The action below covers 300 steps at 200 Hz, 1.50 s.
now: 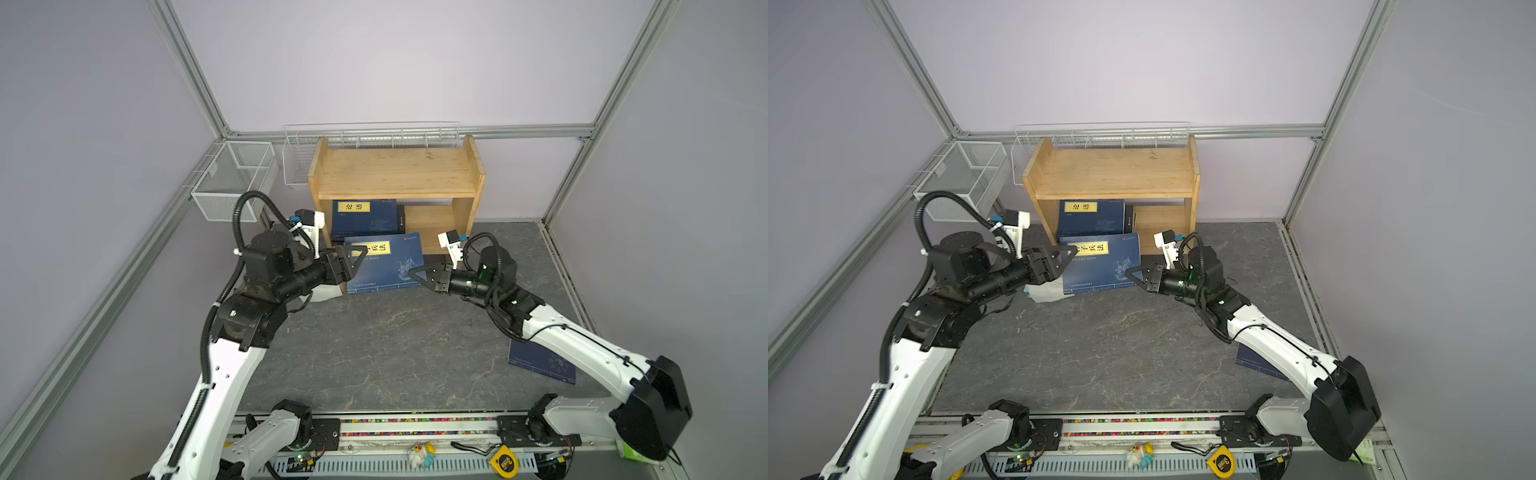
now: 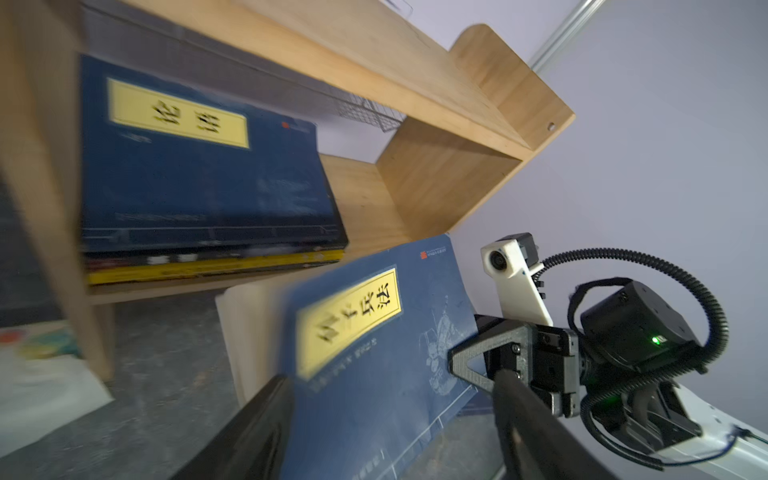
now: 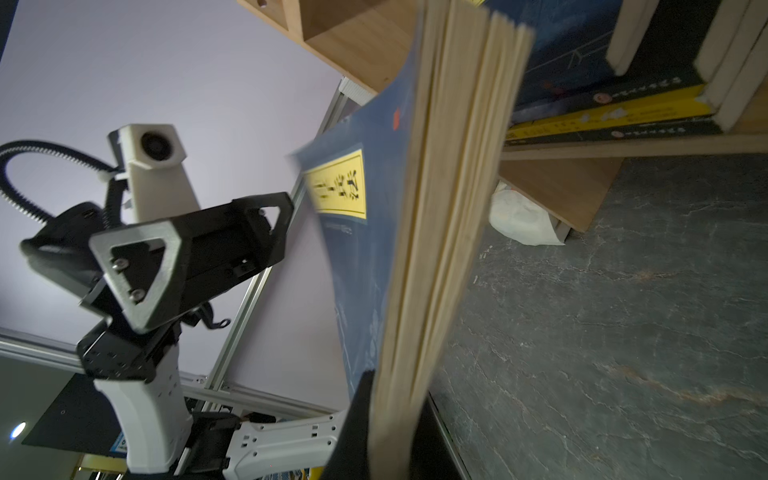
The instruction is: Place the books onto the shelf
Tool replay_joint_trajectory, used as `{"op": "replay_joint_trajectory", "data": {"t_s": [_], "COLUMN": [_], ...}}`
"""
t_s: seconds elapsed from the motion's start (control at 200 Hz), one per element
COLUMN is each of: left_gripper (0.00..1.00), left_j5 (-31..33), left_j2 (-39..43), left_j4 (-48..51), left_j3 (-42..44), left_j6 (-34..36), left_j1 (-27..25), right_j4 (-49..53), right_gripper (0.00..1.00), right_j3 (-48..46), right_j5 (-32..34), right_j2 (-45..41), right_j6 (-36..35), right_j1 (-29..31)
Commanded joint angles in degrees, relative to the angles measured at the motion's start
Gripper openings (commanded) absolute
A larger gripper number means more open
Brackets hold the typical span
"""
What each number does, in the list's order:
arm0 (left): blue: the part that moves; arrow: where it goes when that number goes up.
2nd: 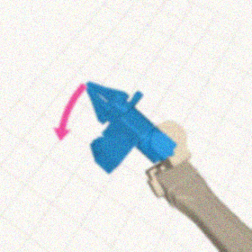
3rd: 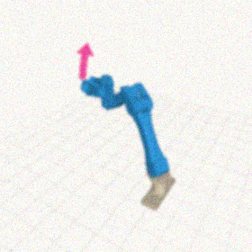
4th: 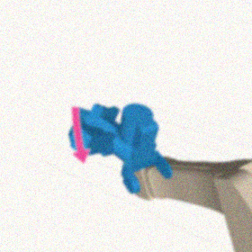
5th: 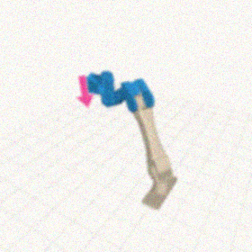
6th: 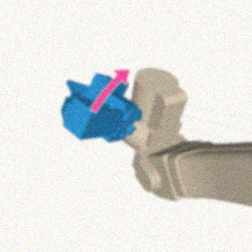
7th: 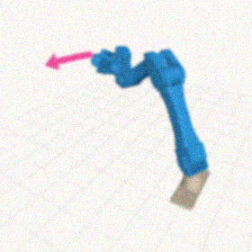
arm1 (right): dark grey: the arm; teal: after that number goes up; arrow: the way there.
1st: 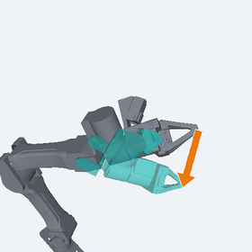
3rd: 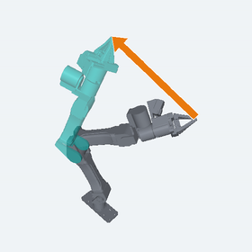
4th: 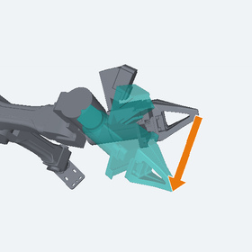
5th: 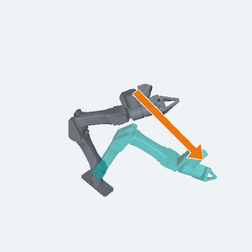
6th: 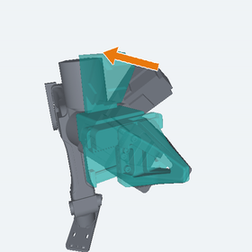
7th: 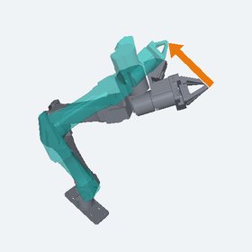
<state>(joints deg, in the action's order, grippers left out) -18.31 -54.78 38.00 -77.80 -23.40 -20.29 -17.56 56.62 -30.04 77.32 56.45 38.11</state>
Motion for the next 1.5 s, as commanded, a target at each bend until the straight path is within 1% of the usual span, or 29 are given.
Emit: {"op": "replay_joint_trajectory", "data": {"t_s": [0.0, 0.08, 0.14, 0.265, 0.385, 0.56, 0.815, 0.995, 1.105, 1.18, 1.335, 1.375, 1.395, 1.495], "left_gripper": [0.8, 0.84, 0.87, 0.93, 0.93, 0.93, 0.93, 0.94, 0.94, 0.94, 0.97, 1.0, 0.99, 0.99], "left_j5": [17.51, 25.76, 28.82, 27.79, 29.11, 28.01, 26.71, 26.41, 26.14, 26.56, 27.73, 27.69, 27.73, 28.47], "left_j2": [3.08, 4.67, 6.69, 10.48, 11.23, 11.24, 11.27, 11.28, 11.28, 11.16, 10.01, 9.7, 9.69, 9.74], "left_j4": [7.96, 10.67, 10.73, 8.59, 8.92, 7.57, 6.21, 5.51, 4.83, 3.85, 1.02, -0.08, -0.91, -5.05], "left_j3": [-2.25, -2.49, -1.74, 1.01, 1.55, 1.99, 2.61, 3.26, 4.18, 5.31, 8.1, 8.78, 9.35, 11.64], "left_j6": [5.76, 6.25, 6.37, 6.05, 5.85, 5.73, 5.47, 5.36, 5.29, 5.07, 4.42, 4.41, 4.41, 4.12], "left_j1": [0.0, 0.0, 0.0, 0.0, 0.06, 0.04, 0.01, 0.04, 0.0, 0.06, -0.01, 0.07, 0.0, 0.04], "right_j4": [-7.7, -8.54, -11.47, -15.56, -15.58, -18.24, -17.66, -15.55, -11.13, -9.69, -10.19, -10.21, -10.21, -9.16], "right_gripper": [0.07, 0.07, 0.07, 0.07, 0.07, 0.07, 0.07, 0.07, 0.07, 0.07, 0.07, 0.07, 0.07, 0.07], "right_j3": [4.18, 7.59, 9.16, 11.33, 11.91, 11.66, 17.18, 22.2, 25.57, 26.75, 29.66, 30.54, 30.95, 32.92], "right_j5": [4.54, 4.56, 4.35, 3.02, 2.28, 1.9, 4.11, 6.17, 7.68, 8.4, 7.05, 6.67, 6.6, 6.16], "right_j2": [5.31, 9.43, 11.83, 14.15, 14.14, 13.73, 17.59, 21.11, 22.96, 24.11, 27.17, 27.9, 28.16, 29.52], "right_j6": [2.57, 3.41, 4.64, 6.96, 7.82, 10.44, 10.18, 7.35, 3.97, 2.89, 2.69, 2.79, 2.79, 2.15], "right_j1": [0.17, 0.12, -0.07, -0.32, -0.64, -1.72, -2.67, -2.69, -2.69, -2.69, -2.78, -2.94, -2.89, -3.06]}}
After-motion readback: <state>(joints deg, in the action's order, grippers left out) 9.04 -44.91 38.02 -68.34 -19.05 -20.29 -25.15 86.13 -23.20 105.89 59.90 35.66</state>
